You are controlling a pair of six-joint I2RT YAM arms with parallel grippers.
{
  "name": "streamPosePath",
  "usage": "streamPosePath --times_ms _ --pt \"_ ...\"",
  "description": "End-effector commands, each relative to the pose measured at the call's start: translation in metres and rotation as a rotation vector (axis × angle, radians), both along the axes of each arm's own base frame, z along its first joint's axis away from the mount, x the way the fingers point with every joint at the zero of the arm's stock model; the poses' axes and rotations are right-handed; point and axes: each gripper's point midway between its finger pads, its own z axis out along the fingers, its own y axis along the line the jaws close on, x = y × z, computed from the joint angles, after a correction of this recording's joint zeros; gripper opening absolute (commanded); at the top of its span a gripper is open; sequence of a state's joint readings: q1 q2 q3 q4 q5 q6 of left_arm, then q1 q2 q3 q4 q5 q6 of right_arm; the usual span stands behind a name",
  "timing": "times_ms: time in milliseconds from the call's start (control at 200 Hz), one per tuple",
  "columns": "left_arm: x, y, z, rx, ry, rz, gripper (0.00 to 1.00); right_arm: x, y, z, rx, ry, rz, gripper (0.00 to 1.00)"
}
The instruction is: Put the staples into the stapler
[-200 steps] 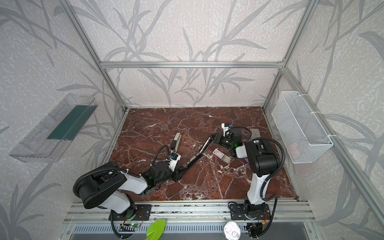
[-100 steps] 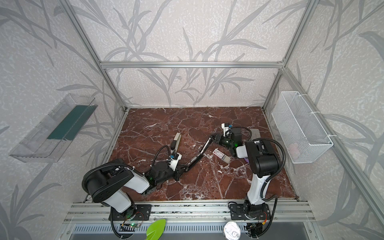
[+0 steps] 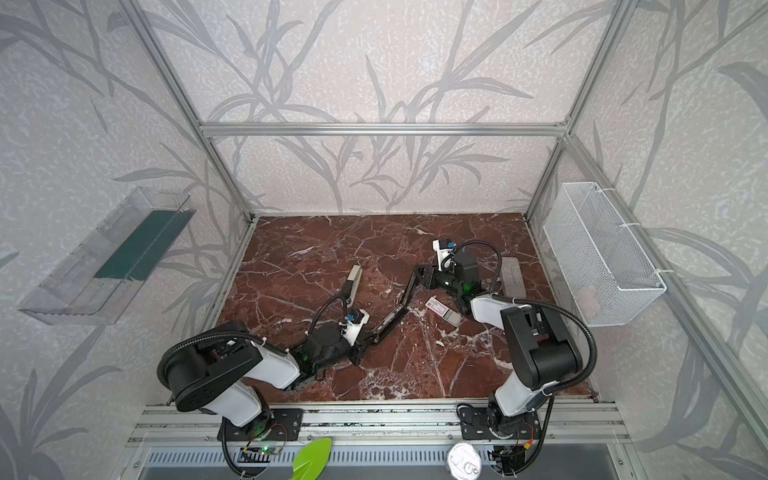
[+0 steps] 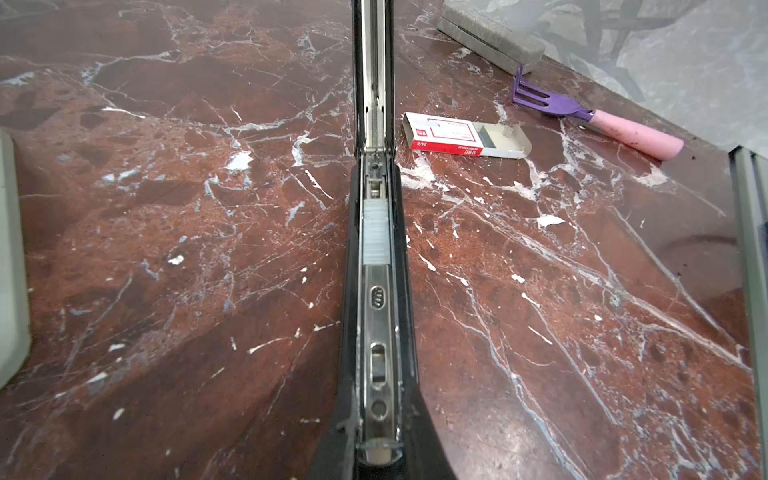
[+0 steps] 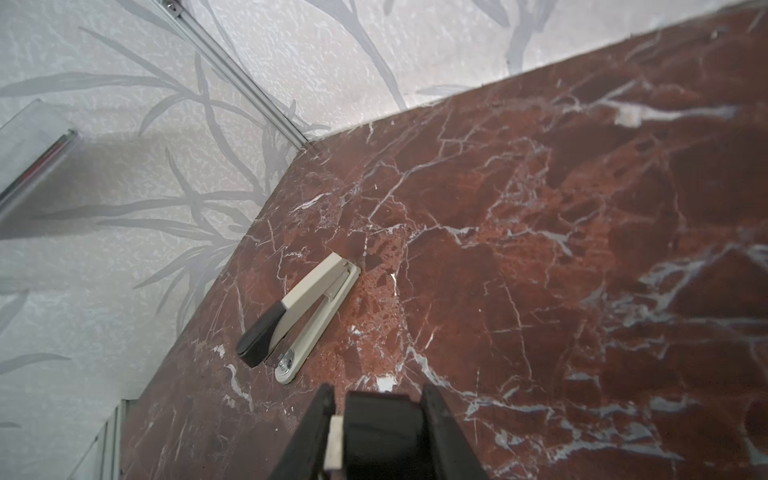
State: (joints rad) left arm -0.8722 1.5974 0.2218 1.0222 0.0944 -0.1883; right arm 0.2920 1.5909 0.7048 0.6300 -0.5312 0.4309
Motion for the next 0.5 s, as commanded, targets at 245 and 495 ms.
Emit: streamPosePath --times_ms 245,495 --pt "-0.005 -0.016 0.003 0.056 -0.105 -0.046 0.0 -0.038 0.03 0.021 -0.226 -0.239 0.017 0.28" --pt "-0.007 -0.019 0.003 0.059 -0.117 -0.052 0.0 -0.071 0.059 0.02 -0.314 -0.33 0.055 0.28"
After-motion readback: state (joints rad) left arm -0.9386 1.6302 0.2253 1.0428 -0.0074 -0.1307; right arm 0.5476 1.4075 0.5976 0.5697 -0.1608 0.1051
